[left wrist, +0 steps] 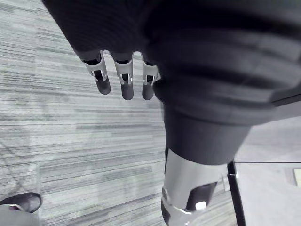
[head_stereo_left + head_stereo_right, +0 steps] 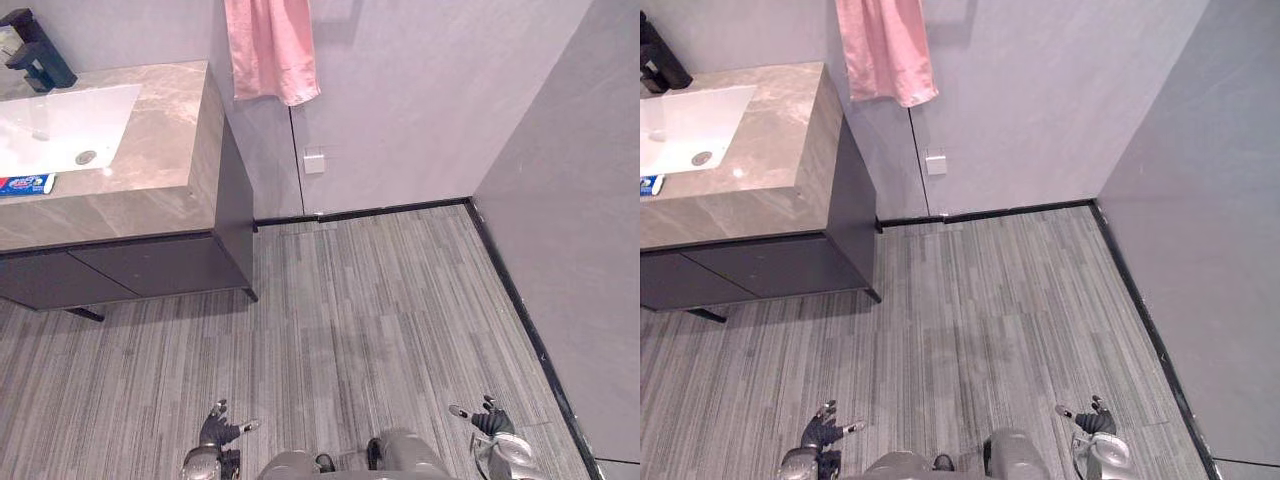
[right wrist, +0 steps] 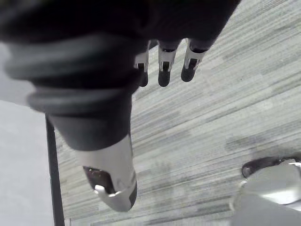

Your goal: Organize washtable

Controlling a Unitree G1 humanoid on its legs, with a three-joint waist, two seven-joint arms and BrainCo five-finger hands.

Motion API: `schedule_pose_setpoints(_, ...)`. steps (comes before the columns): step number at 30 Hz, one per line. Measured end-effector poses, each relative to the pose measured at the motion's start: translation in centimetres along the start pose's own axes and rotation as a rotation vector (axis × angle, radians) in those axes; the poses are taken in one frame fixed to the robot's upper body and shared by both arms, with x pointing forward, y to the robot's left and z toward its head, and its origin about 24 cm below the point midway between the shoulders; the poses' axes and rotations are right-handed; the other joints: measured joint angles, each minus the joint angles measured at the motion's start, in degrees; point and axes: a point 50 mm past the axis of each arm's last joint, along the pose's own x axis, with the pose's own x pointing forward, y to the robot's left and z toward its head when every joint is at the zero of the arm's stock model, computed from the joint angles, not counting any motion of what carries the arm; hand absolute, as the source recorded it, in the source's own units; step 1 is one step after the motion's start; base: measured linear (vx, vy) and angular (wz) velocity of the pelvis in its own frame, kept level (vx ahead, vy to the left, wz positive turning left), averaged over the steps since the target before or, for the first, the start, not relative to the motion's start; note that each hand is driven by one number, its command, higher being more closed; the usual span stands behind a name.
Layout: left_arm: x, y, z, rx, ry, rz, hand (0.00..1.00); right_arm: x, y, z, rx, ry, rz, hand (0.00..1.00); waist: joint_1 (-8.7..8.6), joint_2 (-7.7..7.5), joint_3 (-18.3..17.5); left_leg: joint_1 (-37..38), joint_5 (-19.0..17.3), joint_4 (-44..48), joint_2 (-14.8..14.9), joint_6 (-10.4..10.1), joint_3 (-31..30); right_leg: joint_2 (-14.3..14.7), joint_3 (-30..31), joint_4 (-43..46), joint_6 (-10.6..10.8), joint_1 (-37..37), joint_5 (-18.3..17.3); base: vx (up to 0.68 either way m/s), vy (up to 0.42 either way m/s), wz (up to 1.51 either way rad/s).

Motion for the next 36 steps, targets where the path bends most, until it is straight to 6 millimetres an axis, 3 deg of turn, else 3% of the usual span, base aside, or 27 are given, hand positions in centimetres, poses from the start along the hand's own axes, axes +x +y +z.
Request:
schedule_pose_setpoints(2,0.1,-0.3,0.3,0.007,-0.008,-0.013,0.0,0.0,-0.6,0.1,-0.009,-0.003,-0.013,0.0,-1.11,0.6,0.53,1.33,-0.6,-0.81,1.14,-1.41,-2.12,0.97,-0.41,-7.25,-1.39,-1.59,4.04,0.38,-0.09,0.57)
schedule_pose_setpoints(3,0.1,-0.2,0.2,0.017,-0.008,-0.013,0.0,-0.1,-1.1,-0.4,-0.014,0.008,-0.023,0.0,-1.88,-0.64,0.22,2.73,-0.91,-0.77,0.36,-2.37,-4.17,0.34,-0.17,-11.93,-3.31,-1.15,11.84,0.49,-0.132,0.57)
schedule_pose_setpoints(5,0.0,-0.9,0.0,0.003,0.0,-0.025,0.0,-0.2,-1.9,-0.6,-0.012,0.015,-0.046,0.0,-2.33,1.0,-0.1,3.44,-1.04,1.48,2.54,-4.4,-6.89,0.93,-2.12,-9.45,-6.43,-0.17,11.15,0.6,-0.19,0.36)
schedule_pose_setpoints(6,0.1,-1.1,0.5,-0.006,-0.013,-0.027,0.0,-0.1,-1.6,-0.2,-0.006,-0.002,-0.039,0.0,-2.29,1.18,0.01,1.56,0.31,6.8,3.42,-6.61,-8.1,1.67,-2.44,-10.14,-7.23,1.51,9.51,0.48,-0.188,0.13)
schedule_pose_setpoints(7,0.2,-1.4,0.7,-0.021,-0.022,-0.028,0.0,-0.1,-1.3,0.1,-0.001,-0.018,-0.032,0.0,-2.28,1.29,0.11,-1.25,2.3,14.13,4.08,-7.55,-9.1,2.19,-2.91,-11.47,-7.83,3.55,8.7,0.47,-0.211,0.27)
schedule_pose_setpoints(8,0.1,-1.9,0.8,-0.038,-0.026,-0.035,0.0,-0.2,-0.6,0.2,0.008,-0.031,-0.018,0.0,-2.32,1.58,0.4,-6.29,6.66,27.53,5.99,-8.25,-9.69,3.38,-3.57,-14.78,-8.51,8.48,8.22,0.36,-0.167,0.22)
schedule_pose_setpoints(10,0.0,-2.3,0.8,-0.048,-0.032,-0.044,0.0,-0.5,0.5,0.1,0.018,-0.044,0.008,0.0,-1.52,1.1,0.61,-11.2,7.89,41.93,9.28,-8.11,-7.75,4.8,-3.5,-18.92,-9.37,15.81,7.7,0.45,-0.167,0.07)
schedule_pose_setpoints(12,0.0,-2.8,1.4,-0.06,-0.056,-0.053,0.0,-0.6,1.3,0.6,0.047,-0.069,0.025,0.0,0.16,0.06,0.89,-16.49,7.03,46.87,11.42,-6.66,-4.91,4.88,-2.09,-21.7,-10.15,20.52,6.95,0.38,-0.118,-0.18)
schedule_pose_setpoints(15,0.0,-3.1,1.9,-0.071,-0.076,-0.057,0.0,-0.5,2.2,1.5,0.088,-0.096,0.038,0.0,2.11,-0.27,1.09,-24.21,5.72,38.81,11.23,-5.62,-3.92,4.09,0.18,-25.4,-9.46,25.01,6.59,0.36,0.024,-0.34)
schedule_pose_setpoints(18,0.0,-3.4,2.0,-0.081,-0.077,-0.06,0.0,-0.5,2.6,1.6,0.118,-0.095,0.03,0.0,2.33,-1.69,1.56,-25.51,6.95,16.3,7.28,-6.79,-3.42,1.06,1.19,-28.29,-7.16,29.02,5.22,0.3,0.152,-0.12)
schedule_pose_setpoints(19,0.0,-3.6,2.1,-0.088,-0.078,-0.064,0.0,-0.5,2.2,1.4,0.113,-0.089,0.018,0.0,2.34,-1.03,1.04,-24.95,10.64,6.34,5.86,-6.99,-5.33,0.56,1.52,-28.87,-5.71,29.6,4.05,0.31,0.219,-0.17)
schedule_pose_setpoints(20,0.0,-3.5,1.9,-0.089,-0.073,-0.056,0.0,-0.5,2.0,1.2,0.109,-0.082,0.013,0.0,2.6,-0.87,0.54,-24.5,16.45,5.59,4.92,-4.83,-5.93,-0.13,2.78,-28.3,-4.47,29.83,2.29,0.33,0.248,-0.26)
schedule_pose_setpoints(21,0.0,-3.3,1.9,-0.086,-0.073,-0.047,0.0,-0.6,2.2,1.1,0.112,-0.08,0.018,0.0,2.59,-1.18,0.31,-24.24,16.35,6.24,3.94,-3.92,-5.6,-1.11,3.43,-27.58,-3.93,30.07,1.3,0.4,0.27,-0.33)
schedule_pose_setpoints(22,0.0,-3.0,1.8,-0.082,-0.071,-0.038,0.0,-0.7,2.6,0.9,0.116,-0.072,0.024,0.0,2.6,-2.75,-0.12,-24.16,13.84,7.77,2.7,-3.12,-4.0,-3.14,4.22,-25.75,-2.55,30.07,-0.09,0.36,0.194,-0.23)
schedule_pose_setpoints(23,0.0,-3.0,1.8,-0.082,-0.069,-0.037,0.0,-0.7,2.5,0.6,0.115,-0.063,0.023,0.0,2.77,-3.15,-0.1,-23.84,12.69,8.55,2.49,-2.55,-3.2,-3.74,4.81,-24.3,-2.07,29.7,-0.38,0.45,0.23,-0.38)
schedule_pose_setpoints(25,0.0,-3.1,1.8,-0.082,-0.07,-0.041,0.0,-0.8,2.7,0.3,0.115,-0.055,0.028,0.0,3.83,-3.53,-0.34,-20.4,8.59,10.35,2.36,-0.87,-0.62,-4.66,7.1,-10.62,-0.78,25.67,-0.42,0.47,0.264,-0.52)
schedule_pose_setpoints(26,0.0,-3.0,1.8,-0.083,-0.069,-0.039,0.0,-0.8,3.0,0.2,0.113,-0.053,0.036,0.0,3.85,-3.78,-0.49,-19.12,7.64,10.26,2.29,-0.44,0.07,-5.09,7.33,-5.5,0.96,23.95,0.24,0.41,0.23,-0.38)
schedule_pose_setpoints(27,0.0,-2.9,1.9,-0.079,-0.074,-0.038,0.0,-0.9,3.4,0.1,0.103,-0.048,0.051,0.0,3.66,-3.96,-0.6,-16.51,5.89,10.23,2.16,0.23,0.49,-6.04,7.38,4.84,4.46,19.89,1.84,0.32,0.14,-0.17)
schedule_pose_setpoints(29,0.2,-2.4,2.3,-0.07,-0.085,-0.03,0.0,-1.1,4.1,-0.2,0.09,-0.041,0.073,0.0,3.53,-4.22,-0.74,-10.95,3.72,9.06,1.92,0.82,0.49,-6.72,5.37,16.52,3.59,14.46,1.08,0.46,0.152,-0.03)
schedule_pose_setpoints(31,0.2,-2.2,2.3,-0.078,-0.084,-0.025,0.0,-1.1,4.3,-0.2,0.075,-0.041,0.083,0.0,3.18,-4.26,-0.76,-6.91,3.57,6.4,1.94,0.87,0.35,-6.86,2.99,16.18,1.92,11.93,0.0,0.38,0.036,0.09)
schedule_pose_setpoints(34,0.3,-1.7,2.3,-0.093,-0.084,-0.01,0.0,-1.0,4.5,0.0,0.057,-0.045,0.092,0.0,1.95,-4.15,-0.75,-2.04,3.6,2.18,2.51,0.82,-0.55,-5.21,-0.83,3.09,0.44,7.4,-0.21,0.39,-0.031,0.2)
schedule_pose_setpoints(36,0.2,-1.2,1.9,-0.087,-0.075,0.001,0.0,-1.0,4.1,-0.3,0.049,-0.029,0.081,0.0,0.84,-4.83,-1.16,-0.81,3.61,1.25,2.34,-0.46,-2.4,-3.02,-0.23,-9.96,-0.69,6.81,4.07,0.38,-0.1,0.53)
